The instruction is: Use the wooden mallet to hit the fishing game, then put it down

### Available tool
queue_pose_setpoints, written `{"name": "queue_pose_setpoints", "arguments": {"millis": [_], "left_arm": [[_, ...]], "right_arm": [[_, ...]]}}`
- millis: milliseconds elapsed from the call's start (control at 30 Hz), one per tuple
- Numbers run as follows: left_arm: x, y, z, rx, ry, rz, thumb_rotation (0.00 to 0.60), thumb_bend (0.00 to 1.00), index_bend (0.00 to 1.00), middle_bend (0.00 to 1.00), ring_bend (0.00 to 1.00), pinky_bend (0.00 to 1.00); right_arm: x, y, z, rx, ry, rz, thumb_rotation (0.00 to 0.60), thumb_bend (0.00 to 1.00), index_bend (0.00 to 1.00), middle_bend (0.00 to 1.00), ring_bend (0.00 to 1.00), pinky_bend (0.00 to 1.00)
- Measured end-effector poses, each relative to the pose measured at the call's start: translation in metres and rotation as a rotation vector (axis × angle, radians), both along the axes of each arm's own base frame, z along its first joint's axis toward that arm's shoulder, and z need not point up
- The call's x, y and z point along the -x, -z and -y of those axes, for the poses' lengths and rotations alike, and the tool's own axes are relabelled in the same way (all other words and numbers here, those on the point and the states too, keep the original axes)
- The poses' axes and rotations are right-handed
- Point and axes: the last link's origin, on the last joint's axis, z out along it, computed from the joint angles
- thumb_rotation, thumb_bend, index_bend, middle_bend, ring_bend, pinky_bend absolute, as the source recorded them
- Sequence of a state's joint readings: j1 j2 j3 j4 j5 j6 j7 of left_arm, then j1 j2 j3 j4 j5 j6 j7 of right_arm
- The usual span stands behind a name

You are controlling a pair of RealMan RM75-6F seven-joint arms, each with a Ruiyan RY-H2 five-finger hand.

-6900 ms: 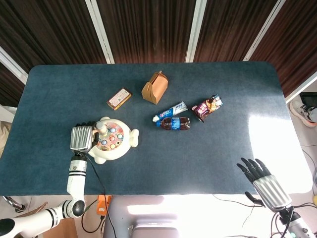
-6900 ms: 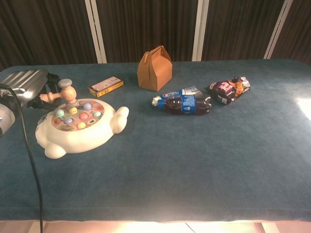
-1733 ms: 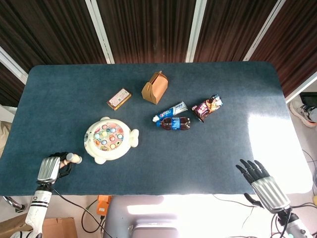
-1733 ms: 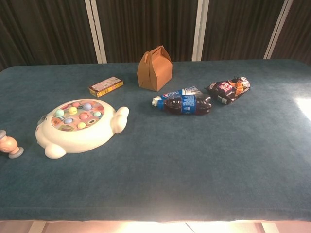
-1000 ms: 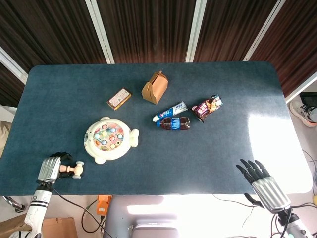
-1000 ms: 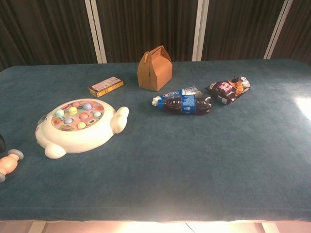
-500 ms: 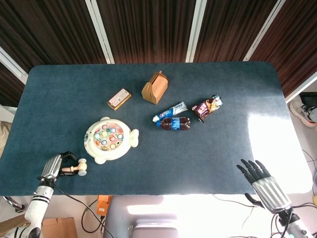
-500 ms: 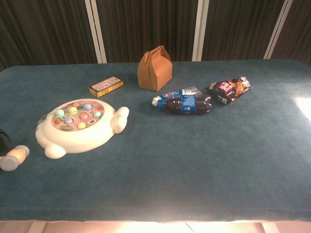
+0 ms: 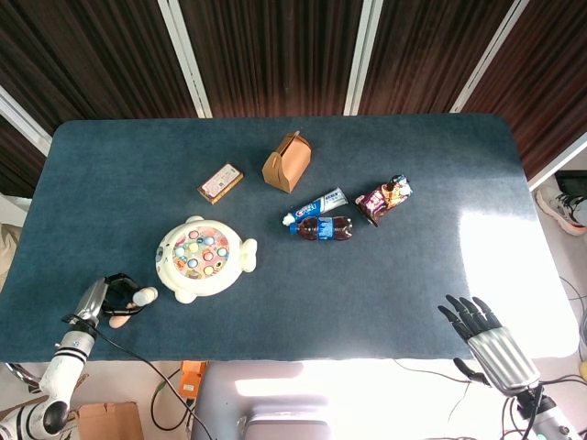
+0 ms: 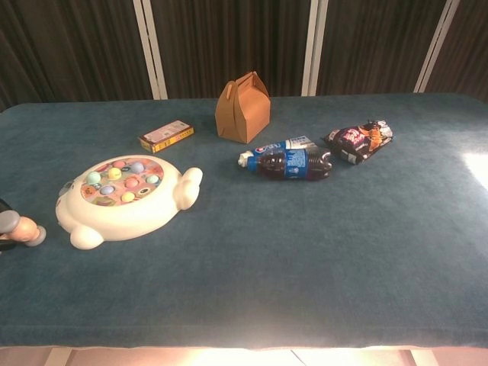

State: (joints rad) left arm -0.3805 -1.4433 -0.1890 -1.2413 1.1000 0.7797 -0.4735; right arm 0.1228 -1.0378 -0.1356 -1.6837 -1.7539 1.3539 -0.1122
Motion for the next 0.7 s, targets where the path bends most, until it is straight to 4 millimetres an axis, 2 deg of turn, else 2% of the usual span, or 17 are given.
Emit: {"name": "queue_pose_setpoints", "arguments": {"millis": [700], "left_arm": [[0.0007,-0.0035,-0.0031,-0.017,0.022,0.001,0.6,0.11,0.51,0.46,0.33,0.39]], "right_arm": [[0.0002,-0.0008,0.0001,0.003,0.001,0.0,0.6,0.24,0.0,0.0,0.0,0.0]]}}
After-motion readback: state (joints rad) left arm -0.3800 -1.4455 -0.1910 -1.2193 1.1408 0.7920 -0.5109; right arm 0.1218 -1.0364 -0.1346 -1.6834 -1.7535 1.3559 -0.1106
